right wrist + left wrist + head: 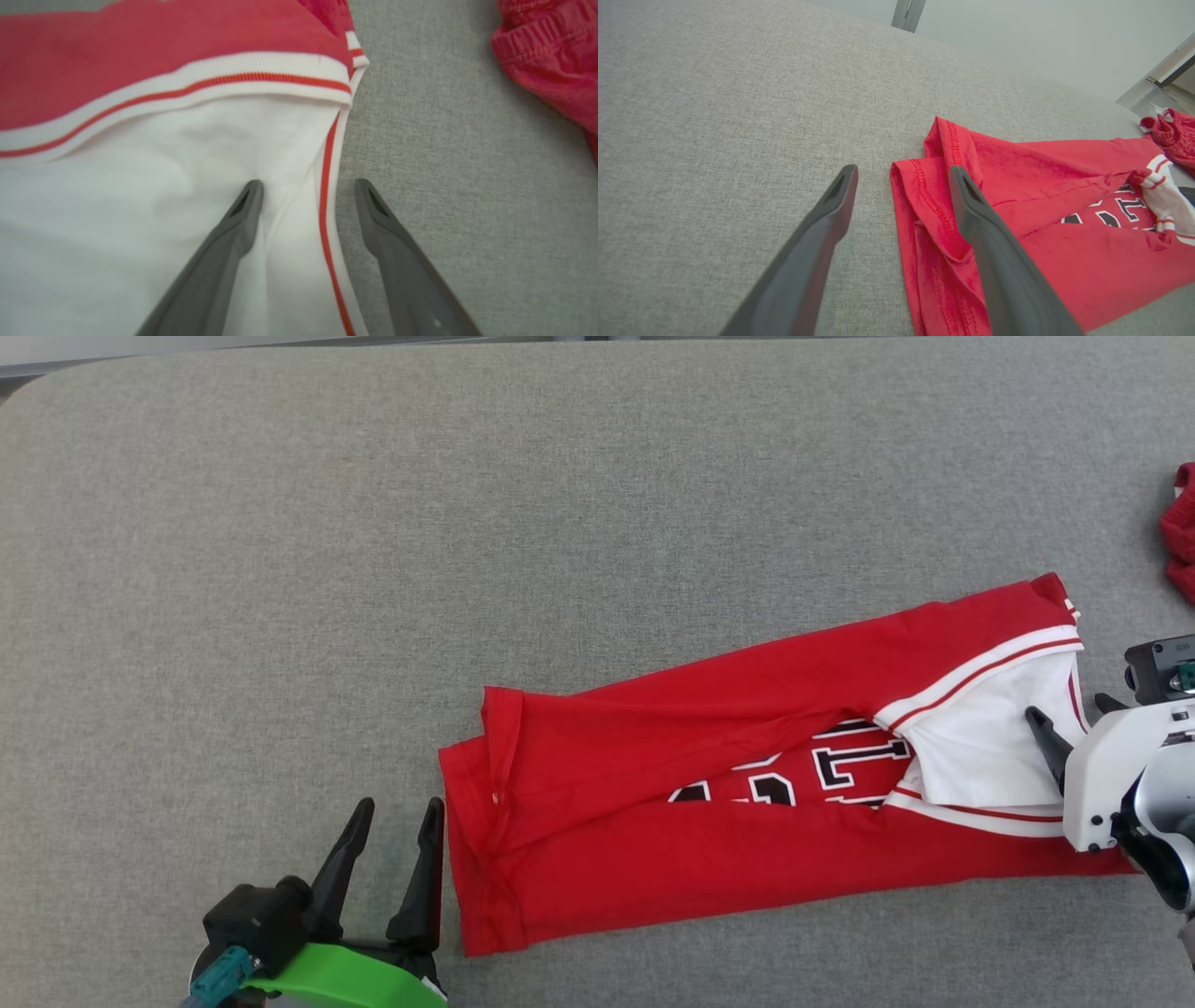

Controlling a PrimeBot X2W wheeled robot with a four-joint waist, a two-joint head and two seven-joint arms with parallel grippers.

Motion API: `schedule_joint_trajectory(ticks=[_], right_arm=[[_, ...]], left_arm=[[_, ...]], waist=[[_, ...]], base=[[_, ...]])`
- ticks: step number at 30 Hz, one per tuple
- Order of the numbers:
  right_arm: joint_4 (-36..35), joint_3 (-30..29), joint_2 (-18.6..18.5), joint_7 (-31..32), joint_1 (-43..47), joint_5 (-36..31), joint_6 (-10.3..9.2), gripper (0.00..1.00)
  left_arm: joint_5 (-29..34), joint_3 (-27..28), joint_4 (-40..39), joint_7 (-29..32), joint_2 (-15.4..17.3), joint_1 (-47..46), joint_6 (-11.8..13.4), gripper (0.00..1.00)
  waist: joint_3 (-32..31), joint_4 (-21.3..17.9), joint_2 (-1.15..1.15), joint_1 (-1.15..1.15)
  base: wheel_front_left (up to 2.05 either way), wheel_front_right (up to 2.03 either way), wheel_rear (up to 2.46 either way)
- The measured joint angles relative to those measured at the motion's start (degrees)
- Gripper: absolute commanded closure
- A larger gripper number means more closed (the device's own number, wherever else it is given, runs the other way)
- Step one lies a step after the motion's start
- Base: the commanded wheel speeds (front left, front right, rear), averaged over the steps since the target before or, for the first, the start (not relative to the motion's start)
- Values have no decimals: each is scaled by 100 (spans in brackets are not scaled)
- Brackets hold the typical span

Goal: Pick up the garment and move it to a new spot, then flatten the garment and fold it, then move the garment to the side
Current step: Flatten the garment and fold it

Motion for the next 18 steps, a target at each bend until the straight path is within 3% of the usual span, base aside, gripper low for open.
schedule_joint_trajectory(ticks=[5,10,11,12,16,18], right_arm=[[341,-22,-66,89,-59,64,2,0],[771,64,160,73,-247,666,-34,0],[949,-4,274,-8,-320,808,-36,77],[1051,4,311,-29,-353,932,-44,100],[1466,-205,278,-302,-434,1340,10,100],[1602,-393,51,-327,-419,1540,10,100]], left_arm=[[407,59,197,-70,-222,87,-90,0],[762,439,263,-91,-581,147,-258,0],[802,485,303,-97,-670,177,-318,0],[847,504,369,-97,-738,216,-370,0],[1072,599,576,-97,-1095,374,-622,0],[1145,667,684,-98,-1237,477,-730,0]], waist=[[-32,65,0,0],[-92,85,0,0],[-122,81,0,0],[-150,79,0,0],[-331,108,0,0],[-447,137,0,0]], base=[[0,0,0],[0,0,0],[0,0,0],[0,0,0],[0,0,0],[0,0,0]])
